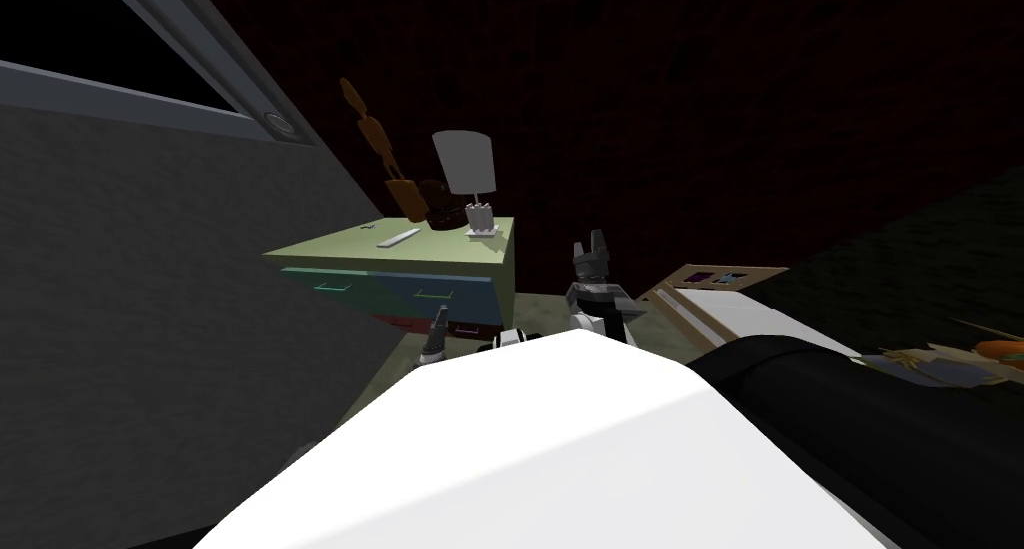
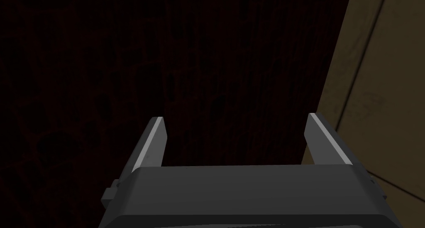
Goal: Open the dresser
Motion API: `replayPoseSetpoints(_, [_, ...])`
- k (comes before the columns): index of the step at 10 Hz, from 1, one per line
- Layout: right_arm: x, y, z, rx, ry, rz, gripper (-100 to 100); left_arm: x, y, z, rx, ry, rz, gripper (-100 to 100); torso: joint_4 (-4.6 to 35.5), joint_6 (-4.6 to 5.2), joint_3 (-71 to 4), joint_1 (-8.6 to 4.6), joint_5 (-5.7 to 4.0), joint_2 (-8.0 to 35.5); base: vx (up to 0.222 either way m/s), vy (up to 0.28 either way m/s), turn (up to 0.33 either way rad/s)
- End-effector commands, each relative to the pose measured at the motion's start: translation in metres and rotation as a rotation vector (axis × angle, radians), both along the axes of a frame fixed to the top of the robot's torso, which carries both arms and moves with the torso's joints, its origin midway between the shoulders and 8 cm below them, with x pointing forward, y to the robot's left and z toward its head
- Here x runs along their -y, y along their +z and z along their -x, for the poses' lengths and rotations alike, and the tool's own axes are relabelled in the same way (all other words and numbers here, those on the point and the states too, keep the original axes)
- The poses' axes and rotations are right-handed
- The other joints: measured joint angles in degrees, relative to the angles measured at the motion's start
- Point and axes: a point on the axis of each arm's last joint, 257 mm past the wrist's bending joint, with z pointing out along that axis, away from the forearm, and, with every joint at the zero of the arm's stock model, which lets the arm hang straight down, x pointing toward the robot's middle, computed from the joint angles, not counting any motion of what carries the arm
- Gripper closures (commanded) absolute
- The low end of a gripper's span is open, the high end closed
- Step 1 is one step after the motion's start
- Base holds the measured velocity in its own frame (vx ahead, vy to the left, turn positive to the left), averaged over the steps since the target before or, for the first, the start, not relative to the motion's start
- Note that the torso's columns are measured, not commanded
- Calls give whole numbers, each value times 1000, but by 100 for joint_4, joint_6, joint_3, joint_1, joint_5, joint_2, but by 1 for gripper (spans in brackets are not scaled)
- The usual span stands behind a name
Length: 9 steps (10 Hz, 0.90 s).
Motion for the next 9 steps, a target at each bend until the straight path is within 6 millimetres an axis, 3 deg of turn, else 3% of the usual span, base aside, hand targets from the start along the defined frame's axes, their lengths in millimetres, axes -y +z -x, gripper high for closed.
replayPoseSetpoints(1, [0,0,0,0,0,0,0,0,0,0,0,0,0,-100,0,-2,-1,-6,-1,-1,0,-12,36])
replayPoseSetpoints(8, [0,0,0,0,0,0,0,-5,-1,-3,1,14,0,-100,0,-1,0,-5,0,-1,-2,10,-28])
replayPoseSetpoints(9, [0,0,0,0,0,0,0,-11,7,-10,1,15,-1,-100,0,-2,0,-12,-3,0,1,-19,8])
